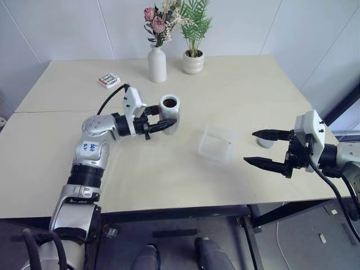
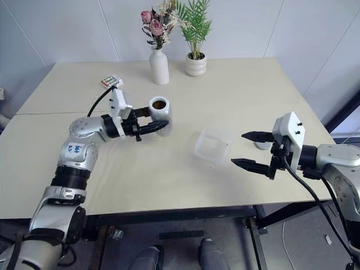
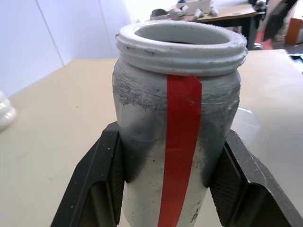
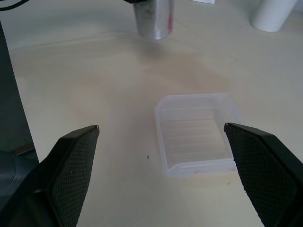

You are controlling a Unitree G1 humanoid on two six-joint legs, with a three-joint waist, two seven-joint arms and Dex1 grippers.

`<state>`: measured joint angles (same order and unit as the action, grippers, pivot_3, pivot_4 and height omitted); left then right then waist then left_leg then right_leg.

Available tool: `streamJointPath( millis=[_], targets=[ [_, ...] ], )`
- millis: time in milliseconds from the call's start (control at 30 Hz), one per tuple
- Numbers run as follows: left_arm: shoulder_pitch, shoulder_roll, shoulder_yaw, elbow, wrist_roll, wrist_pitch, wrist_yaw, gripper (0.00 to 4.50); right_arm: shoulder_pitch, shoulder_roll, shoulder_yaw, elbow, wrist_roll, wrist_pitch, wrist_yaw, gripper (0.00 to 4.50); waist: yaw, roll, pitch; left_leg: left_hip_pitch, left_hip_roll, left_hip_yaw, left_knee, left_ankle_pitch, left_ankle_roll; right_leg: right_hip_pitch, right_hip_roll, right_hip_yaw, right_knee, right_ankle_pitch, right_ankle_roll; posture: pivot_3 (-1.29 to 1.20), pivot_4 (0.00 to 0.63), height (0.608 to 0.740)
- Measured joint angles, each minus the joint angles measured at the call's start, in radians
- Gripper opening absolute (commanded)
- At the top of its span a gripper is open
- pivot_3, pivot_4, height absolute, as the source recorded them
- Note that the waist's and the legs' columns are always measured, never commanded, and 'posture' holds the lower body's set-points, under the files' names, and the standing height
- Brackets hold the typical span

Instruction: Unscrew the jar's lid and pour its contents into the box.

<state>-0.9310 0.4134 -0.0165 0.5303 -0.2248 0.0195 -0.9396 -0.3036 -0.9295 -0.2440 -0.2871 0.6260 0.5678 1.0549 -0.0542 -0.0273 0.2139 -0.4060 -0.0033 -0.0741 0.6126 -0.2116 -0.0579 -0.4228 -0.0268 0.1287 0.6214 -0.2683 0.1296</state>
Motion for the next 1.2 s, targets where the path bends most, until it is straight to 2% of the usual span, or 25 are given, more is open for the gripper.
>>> streamJointPath(
  millis=[233, 367, 533, 633, 700, 800, 867, 1000, 1133, 1200],
  targets=[
    [-0.041, -0.071, -0.052, 0.151, 0.091, -0.065, 0.046, 1.98, 0.043, 0.044, -0.011, -0.005, -0.007, -0.001, -0.079, 4.46, 0.002, -0.001, 0.001, -0.001, 0.0, 0.002, 0.0, -0.002, 0.001, -0.001, 0.0, 0.001, 0.0, -0.001, 0.001, 0.0, 0.15, 0.74],
    [-0.171, -0.121, -0.09, 0.285, 0.198, -0.097, 0.189, 1.98, 0.091, 0.07, -0.033, -0.008, -0.011, -0.002, -0.12, 4.46, 0.012, -0.003, 0.002, -0.001, -0.001, 0.002, 0.001, -0.002, 0.002, -0.001, 0.0, 0.003, -0.001, 0.0, 0.003, 0.0, 0.15, 0.74],
    [-0.343, -0.197, -0.184, 0.5, 0.371, -0.285, 0.391, 1.98, 0.174, 0.114, -0.079, -0.058, -0.009, 0.0, -0.18, 4.46, 0.024, -0.004, 0.002, -0.002, -0.001, 0.003, 0.001, -0.003, 0.003, -0.001, 0.0, 0.003, -0.003, 0.0, 0.004, 0.0, 0.15, 0.74],
    [-0.433, -0.222, -0.314, 0.587, 0.551, -0.43, 0.57, 1.98, 0.203, 0.138, -0.083, -0.102, -0.002, 0.002, -0.216, 4.46, 0.02, -0.005, 0.003, -0.002, -0.001, 0.006, 0.001, -0.006, 0.004, -0.001, 0.0, 0.006, -0.004, -0.001, 0.005, 0.0, 0.15, 0.74],
    [-0.481, -0.214, -0.433, 0.619, 0.715, -0.489, 0.762, 1.98, 0.218, 0.152, -0.093, -0.117, 0.002, 0.004, -0.237, 4.46, 0.017, -0.007, 0.004, -0.001, -0.001, 0.007, 0.001, -0.007, 0.004, -0.001, 0.0, 0.007, -0.004, -0.002, 0.006, 0.0, 0.15, 0.74],
    [-0.597, -0.184, -0.728, 0.621, 1.11, -0.534, 1.296, 1.98, 0.244, 0.191, -0.099, -0.145, 0.007, 0.009, -0.281, 4.46, 0.018, -0.015, 0.008, -0.003, -0.002, 0.007, 0.002, -0.009, 0.004, -0.003, 0.0, 0.011, -0.003, -0.004, 0.01, 0.0, 0.15, 0.74],
    [-0.661, -0.193, -0.852, 0.63, 1.267, -0.532, 1.534, 1.98, 0.244, 0.205, -0.099, -0.15, 0.014, 0.013, -0.305, 4.46, 0.02, -0.016, 0.009, -0.004, -0.003, 0.009, 0.003, -0.012, 0.006, -0.003, 0.0, 0.014, -0.004, -0.005, 0.012, 0.0, 0.15, 0.74],
    [-0.668, -0.249, -1.012, 0.727, 1.438, -0.47, 1.752, 1.98, 0.227, 0.242, -0.104, -0.169, 0.039, 0.026, -0.363, 4.46, 0.02, -0.016, 0.009, -0.003, -0.002, 0.015, 0.004, -0.017, 0.007, -0.004, 0.0, 0.016, -0.005, -0.006, 0.012, 0.0, 0.15, 0.74],
    [-0.633, -0.309, -1.159, 0.787, 1.576, -0.386, 1.859, 1.98, 0.192, 0.28, -0.11, -0.2, 0.073, 0.046, -0.439, 4.46, 0.028, -0.016, 0.009, -0.004, -0.002, 0.015, 0.003, -0.019, 0.007, -0.007, 0.0, 0.017, -0.001, -0.007, 0.012, 0.0, 0.15, 0.74],
    [-0.627, -0.331, -1.191, 0.806, 1.606, -0.359, 1.866, 1.98, 0.189, 0.288, -0.109, -0.215, 0.081, 0.05, -0.458, 4.46, 0.031, -0.016, 0.009, -0.005, -0.003, 0.015, 0.003, -0.02, 0.008, -0.007, 0.0, 0.017, -0.002, -0.007, 0.012, 0.0, 0.15, 0.74]
  ],
)
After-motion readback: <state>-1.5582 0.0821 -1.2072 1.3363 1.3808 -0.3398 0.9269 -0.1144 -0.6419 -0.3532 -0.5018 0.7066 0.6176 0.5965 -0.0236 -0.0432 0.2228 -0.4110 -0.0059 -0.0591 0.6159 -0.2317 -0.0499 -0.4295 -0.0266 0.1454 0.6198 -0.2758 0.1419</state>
